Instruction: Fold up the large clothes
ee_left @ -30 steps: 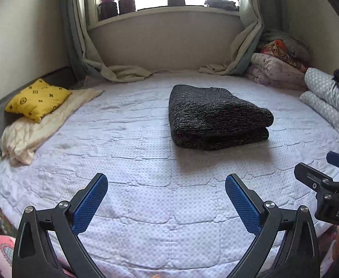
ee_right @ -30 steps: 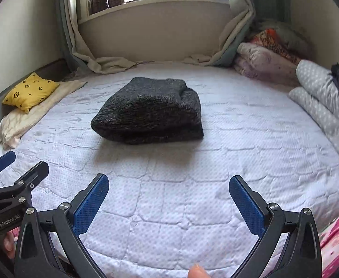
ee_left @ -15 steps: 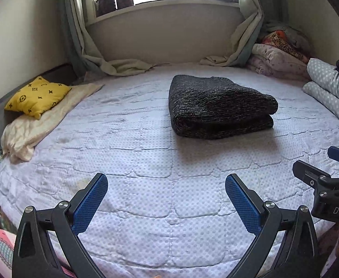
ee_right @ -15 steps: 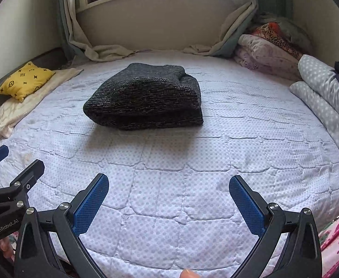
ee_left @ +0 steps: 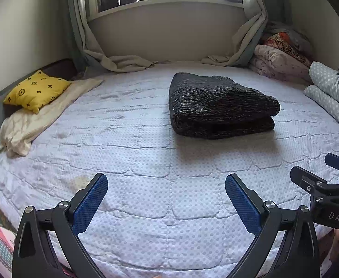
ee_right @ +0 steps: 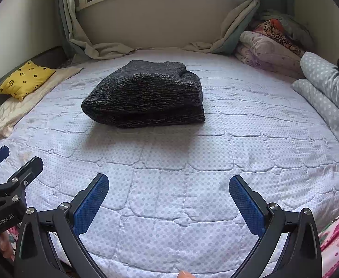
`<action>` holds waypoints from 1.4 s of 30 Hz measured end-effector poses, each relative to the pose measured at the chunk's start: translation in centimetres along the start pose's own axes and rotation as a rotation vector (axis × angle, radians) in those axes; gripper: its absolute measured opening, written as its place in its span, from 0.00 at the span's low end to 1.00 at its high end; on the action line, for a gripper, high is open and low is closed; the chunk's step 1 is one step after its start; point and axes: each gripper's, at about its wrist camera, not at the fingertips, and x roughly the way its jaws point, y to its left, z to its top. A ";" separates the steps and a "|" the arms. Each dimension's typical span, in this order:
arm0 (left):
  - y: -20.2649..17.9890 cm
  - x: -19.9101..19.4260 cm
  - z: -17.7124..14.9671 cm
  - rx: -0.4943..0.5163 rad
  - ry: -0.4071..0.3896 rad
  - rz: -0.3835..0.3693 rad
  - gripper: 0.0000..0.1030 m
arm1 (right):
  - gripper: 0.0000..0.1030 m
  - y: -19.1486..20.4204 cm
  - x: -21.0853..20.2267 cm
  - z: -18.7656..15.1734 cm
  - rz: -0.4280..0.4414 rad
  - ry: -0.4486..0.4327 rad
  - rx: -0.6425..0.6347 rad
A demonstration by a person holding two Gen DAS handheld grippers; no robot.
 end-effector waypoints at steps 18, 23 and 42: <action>-1.0 0.2 -0.2 0.015 0.009 0.001 1.00 | 1.00 -0.5 -0.1 0.1 0.015 -0.006 0.015; -1.0 0.2 -0.2 0.013 0.011 0.000 1.00 | 1.00 -0.2 -0.2 0.0 0.015 -0.005 0.010; -1.1 0.0 -0.1 0.022 0.002 0.009 1.00 | 1.00 0.2 0.2 -0.2 0.022 0.010 0.006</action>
